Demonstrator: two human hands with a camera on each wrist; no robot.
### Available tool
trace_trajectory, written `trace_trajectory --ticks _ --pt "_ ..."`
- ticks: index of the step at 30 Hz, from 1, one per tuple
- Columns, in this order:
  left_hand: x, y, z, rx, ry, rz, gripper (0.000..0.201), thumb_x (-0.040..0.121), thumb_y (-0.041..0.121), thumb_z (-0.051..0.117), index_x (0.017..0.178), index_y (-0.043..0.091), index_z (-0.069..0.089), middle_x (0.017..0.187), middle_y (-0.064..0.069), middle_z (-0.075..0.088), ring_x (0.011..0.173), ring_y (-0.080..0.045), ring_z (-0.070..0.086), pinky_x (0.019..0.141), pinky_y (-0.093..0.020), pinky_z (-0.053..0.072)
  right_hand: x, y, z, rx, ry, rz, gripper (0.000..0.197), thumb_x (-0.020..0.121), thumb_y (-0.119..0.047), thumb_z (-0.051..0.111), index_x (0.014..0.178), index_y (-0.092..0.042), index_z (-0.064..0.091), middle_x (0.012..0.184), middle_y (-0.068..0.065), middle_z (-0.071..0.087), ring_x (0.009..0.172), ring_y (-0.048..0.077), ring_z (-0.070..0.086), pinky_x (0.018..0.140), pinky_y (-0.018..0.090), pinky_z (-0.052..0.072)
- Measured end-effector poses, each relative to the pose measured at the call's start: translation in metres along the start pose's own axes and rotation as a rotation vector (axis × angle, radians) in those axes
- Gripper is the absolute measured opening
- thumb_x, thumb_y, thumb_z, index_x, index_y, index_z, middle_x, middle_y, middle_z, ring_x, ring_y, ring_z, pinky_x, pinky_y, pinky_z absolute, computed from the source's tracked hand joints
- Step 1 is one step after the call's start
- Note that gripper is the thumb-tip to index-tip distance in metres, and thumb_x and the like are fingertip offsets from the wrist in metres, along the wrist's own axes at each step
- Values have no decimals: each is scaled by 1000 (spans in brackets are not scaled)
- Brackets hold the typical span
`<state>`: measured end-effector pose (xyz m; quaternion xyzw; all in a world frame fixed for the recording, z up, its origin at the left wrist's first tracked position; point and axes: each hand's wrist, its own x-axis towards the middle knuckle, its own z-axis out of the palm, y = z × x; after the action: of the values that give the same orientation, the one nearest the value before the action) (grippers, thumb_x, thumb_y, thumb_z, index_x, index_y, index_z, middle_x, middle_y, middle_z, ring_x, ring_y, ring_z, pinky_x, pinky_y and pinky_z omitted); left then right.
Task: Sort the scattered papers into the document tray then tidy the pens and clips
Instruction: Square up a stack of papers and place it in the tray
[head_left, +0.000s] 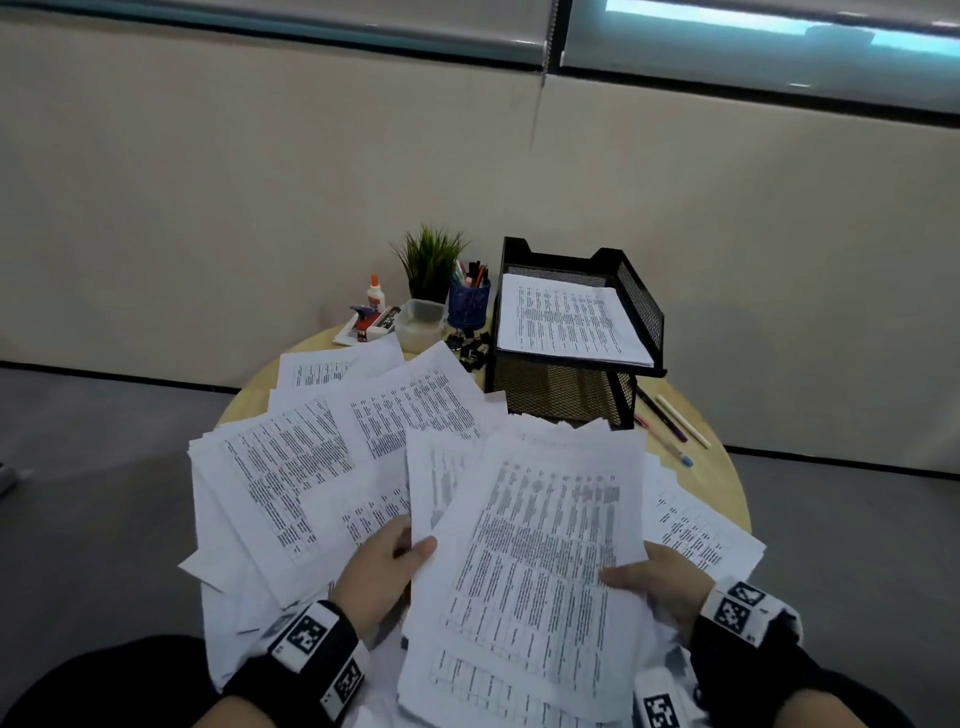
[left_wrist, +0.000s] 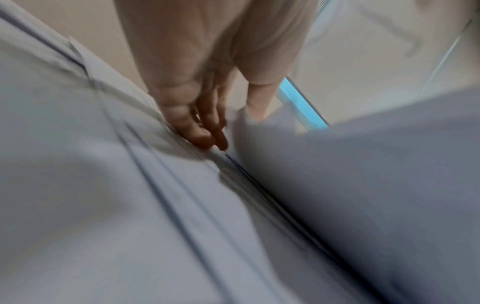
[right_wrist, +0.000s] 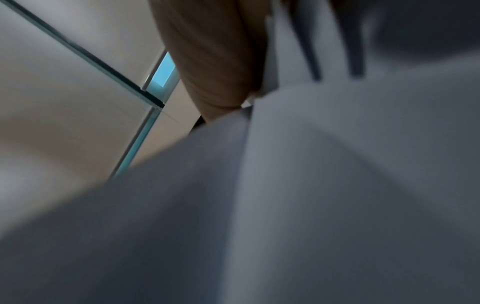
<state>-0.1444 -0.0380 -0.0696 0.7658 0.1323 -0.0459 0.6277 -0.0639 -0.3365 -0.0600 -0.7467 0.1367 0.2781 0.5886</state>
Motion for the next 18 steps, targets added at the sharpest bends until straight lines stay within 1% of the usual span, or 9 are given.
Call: trace_trajectory --ticks 2,4,6,9,10,11,13,15,18 --pt "4 -5 -10 170 135 17 29 91 21 59 120 15 58 114 -1 63 112 -19 58 101 -34 44 -3 2 -8 120 32 -24 38 70 15 70 106 14 59 99 32 67 82 41 66 72 50 57" --pt "7 -10 -21 366 248 7 40 88 26 63 125 14 56 122 -5 59 114 -20 54 101 -32 42 -7 3 -17 218 75 -65 34 77 14 64 110 14 56 103 33 64 85 41 65 60 43 59" --pt "13 -19 -36 648 314 -106 61 81 45 65 132 15 49 133 -7 52 121 -23 48 102 -35 41 -14 2 -25 306 100 -100 28 80 14 59 108 10 56 97 24 66 83 37 64 52 38 59" --pt "16 -22 -50 758 317 -277 88 68 67 64 131 11 42 133 -11 48 122 -30 46 97 -42 45 -25 -1 -34 352 75 -142 49 56 6 74 102 4 58 90 16 69 79 35 67 50 37 58" --pt "15 -19 -50 725 336 -291 87 66 66 67 128 10 43 130 -11 50 119 -31 47 94 -42 46 -26 -1 -36 356 73 -141 53 54 3 74 104 4 58 91 16 69 79 35 67 51 37 59" --pt "15 -18 -49 691 361 -285 83 66 61 70 126 10 43 128 -11 50 118 -31 48 94 -42 46 -27 0 -38 368 64 -145 48 62 7 71 108 4 56 94 16 68 82 35 66 52 38 59" --pt "14 -15 -44 578 389 -245 82 72 45 75 135 9 38 135 -12 47 124 -30 46 99 -40 43 -28 1 -38 384 60 -160 33 82 13 56 114 6 53 99 17 65 88 33 63 54 36 59" --pt "16 -17 -42 362 385 -188 88 76 28 76 145 10 26 143 -11 43 129 -29 43 105 -42 39 -26 3 -37 372 57 -167 30 86 14 51 115 8 53 102 20 65 87 33 63 54 35 60" --pt "11 -10 -40 41 393 -102 81 80 3 70 146 14 23 128 -3 53 109 -23 54 98 -39 43 -25 3 -33 341 41 -152 29 86 14 52 114 9 55 103 22 66 85 34 65 54 35 59"
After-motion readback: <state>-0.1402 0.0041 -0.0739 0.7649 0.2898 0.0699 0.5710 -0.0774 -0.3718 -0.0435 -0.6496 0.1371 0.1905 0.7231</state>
